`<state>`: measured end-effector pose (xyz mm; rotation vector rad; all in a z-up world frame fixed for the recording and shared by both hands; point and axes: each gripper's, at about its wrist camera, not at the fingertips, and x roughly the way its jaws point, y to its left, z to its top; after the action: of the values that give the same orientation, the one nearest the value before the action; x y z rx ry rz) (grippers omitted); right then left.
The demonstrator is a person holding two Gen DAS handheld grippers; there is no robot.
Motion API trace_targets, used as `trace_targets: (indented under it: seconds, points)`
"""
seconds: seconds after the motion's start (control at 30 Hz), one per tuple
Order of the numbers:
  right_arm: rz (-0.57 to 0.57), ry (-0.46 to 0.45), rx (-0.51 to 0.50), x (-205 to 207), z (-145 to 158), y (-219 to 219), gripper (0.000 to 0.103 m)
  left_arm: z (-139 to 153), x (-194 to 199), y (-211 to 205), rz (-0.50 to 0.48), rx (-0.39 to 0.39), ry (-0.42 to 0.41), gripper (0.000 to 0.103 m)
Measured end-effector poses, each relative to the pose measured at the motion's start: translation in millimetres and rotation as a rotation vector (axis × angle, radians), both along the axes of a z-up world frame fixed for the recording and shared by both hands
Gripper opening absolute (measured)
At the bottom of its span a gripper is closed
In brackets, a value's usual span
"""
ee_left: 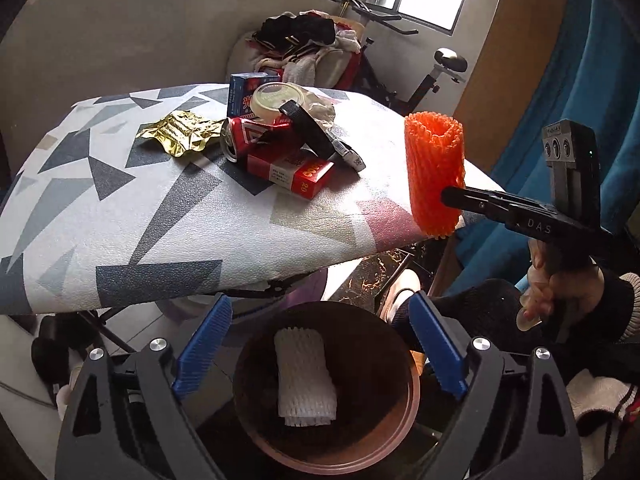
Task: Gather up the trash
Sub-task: 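Lower the orange foam net into the bin and open the right tool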
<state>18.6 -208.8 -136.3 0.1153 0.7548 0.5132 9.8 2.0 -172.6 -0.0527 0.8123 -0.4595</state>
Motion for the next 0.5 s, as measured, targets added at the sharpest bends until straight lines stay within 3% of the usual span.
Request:
trace_targets:
  seconds: [0.3, 0.5]
  points:
    - [0.150, 0.156, 0.021, -19.8, -44.0, 33.8, 0.022, -9.5, -9.4, 22.5, 0.106, 0.014, -0.018, 0.092]
    - [0.190, 0.280, -0.056, -19.1, -74.6, 54.3, 0.022, -15.8, -13.0, 27.3, 0.135, 0.016, -0.014, 0.093]
